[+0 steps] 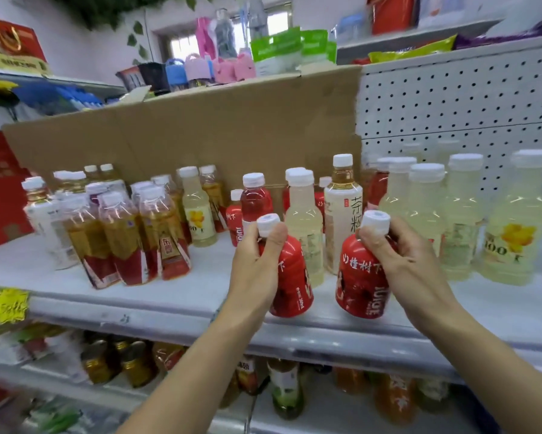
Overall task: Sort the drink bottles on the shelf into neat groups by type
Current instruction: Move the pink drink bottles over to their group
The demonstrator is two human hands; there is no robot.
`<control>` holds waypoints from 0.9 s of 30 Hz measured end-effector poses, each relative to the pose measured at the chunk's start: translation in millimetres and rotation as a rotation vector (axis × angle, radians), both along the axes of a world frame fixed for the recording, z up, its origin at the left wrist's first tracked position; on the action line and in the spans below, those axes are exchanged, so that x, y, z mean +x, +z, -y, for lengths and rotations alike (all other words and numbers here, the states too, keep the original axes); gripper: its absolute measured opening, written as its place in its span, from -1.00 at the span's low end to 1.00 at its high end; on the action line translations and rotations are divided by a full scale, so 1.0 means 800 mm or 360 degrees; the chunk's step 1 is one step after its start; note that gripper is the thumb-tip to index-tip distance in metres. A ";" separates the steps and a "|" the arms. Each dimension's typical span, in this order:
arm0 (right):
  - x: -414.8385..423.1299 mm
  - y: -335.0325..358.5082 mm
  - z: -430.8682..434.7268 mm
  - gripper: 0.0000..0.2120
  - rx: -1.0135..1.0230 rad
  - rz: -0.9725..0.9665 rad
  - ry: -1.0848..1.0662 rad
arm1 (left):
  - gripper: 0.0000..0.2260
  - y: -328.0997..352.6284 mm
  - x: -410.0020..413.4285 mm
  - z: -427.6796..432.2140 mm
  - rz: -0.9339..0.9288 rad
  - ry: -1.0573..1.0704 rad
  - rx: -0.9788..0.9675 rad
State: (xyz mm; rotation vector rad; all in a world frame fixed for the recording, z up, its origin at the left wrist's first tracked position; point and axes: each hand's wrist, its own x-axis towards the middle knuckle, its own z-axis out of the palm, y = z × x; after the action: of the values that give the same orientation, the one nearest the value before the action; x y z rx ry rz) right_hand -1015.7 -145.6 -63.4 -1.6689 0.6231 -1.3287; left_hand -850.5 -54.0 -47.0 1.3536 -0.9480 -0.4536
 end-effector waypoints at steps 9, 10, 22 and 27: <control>0.054 -0.015 0.000 -0.88 0.0000 -0.0152 -0.0253 | -0.82 -0.025 0.056 0.023 0.0021 -0.0054 -0.0023; 0.056 -0.013 0.000 -0.89 -0.0018 -0.0172 -0.0283 | -0.83 -0.027 0.058 0.026 0.0044 -0.0062 -0.0016; 0.058 0.006 0.015 -0.67 -0.0280 -0.0442 -0.0469 | -0.74 -0.020 0.070 0.048 0.0455 -0.0061 0.0055; 0.048 0.041 0.027 -0.65 -0.0546 -0.0509 -0.0492 | -0.56 0.015 0.072 0.065 0.0759 0.0073 -0.0090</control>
State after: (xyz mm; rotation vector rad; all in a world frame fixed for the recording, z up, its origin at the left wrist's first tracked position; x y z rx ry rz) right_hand -977.6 -167.3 -30.5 -2.1570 0.9082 -1.4573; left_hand -792.8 -105.6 -34.6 1.4581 -1.3034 -0.0629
